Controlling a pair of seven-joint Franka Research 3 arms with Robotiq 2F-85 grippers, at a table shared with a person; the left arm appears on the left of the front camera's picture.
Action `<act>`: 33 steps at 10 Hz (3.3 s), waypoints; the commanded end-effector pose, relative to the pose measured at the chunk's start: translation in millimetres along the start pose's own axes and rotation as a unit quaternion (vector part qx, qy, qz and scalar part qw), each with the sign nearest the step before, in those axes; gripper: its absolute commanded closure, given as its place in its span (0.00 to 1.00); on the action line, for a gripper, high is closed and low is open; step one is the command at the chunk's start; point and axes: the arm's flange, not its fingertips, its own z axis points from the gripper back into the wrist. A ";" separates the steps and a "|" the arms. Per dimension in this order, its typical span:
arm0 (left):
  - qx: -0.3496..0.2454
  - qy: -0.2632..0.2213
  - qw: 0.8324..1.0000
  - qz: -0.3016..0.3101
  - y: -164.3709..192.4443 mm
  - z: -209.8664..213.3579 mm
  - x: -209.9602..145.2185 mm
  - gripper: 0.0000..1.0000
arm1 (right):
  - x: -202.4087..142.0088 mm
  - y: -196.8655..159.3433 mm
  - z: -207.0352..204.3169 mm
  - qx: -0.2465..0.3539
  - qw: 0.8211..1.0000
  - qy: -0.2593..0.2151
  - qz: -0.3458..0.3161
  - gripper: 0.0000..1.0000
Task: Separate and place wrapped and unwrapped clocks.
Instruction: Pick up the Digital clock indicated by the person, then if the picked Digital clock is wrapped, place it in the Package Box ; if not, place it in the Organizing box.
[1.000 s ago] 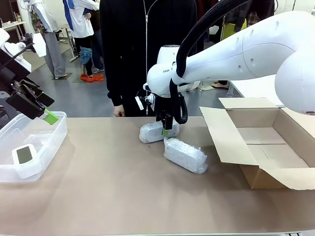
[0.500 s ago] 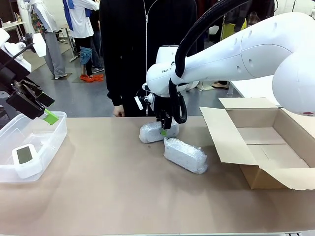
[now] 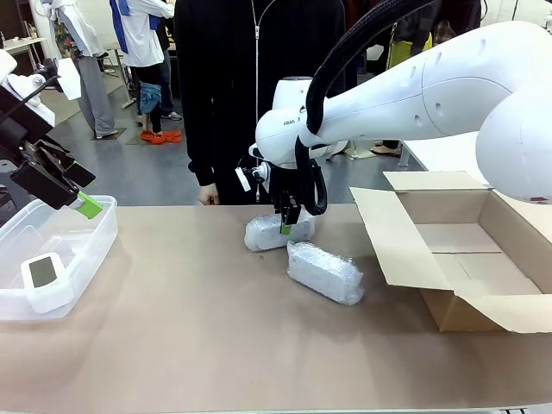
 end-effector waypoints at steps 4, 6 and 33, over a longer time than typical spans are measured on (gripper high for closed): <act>0.006 -0.001 1.000 0.001 -1.5 -0.8 0.7 0.00 | 31.7 47.4 105.0 -0.022 1.000 -0.004 0.012 1.00; 0.006 -0.001 1.000 0.001 -1.5 -0.8 0.7 0.00 | 46.9 70.7 161.0 -0.028 0.999 -0.023 0.003 1.00; 0.006 -0.001 1.000 0.001 -1.5 -0.8 0.7 0.00 | 74.7 100.9 231.9 -0.060 0.998 -0.022 -0.007 0.48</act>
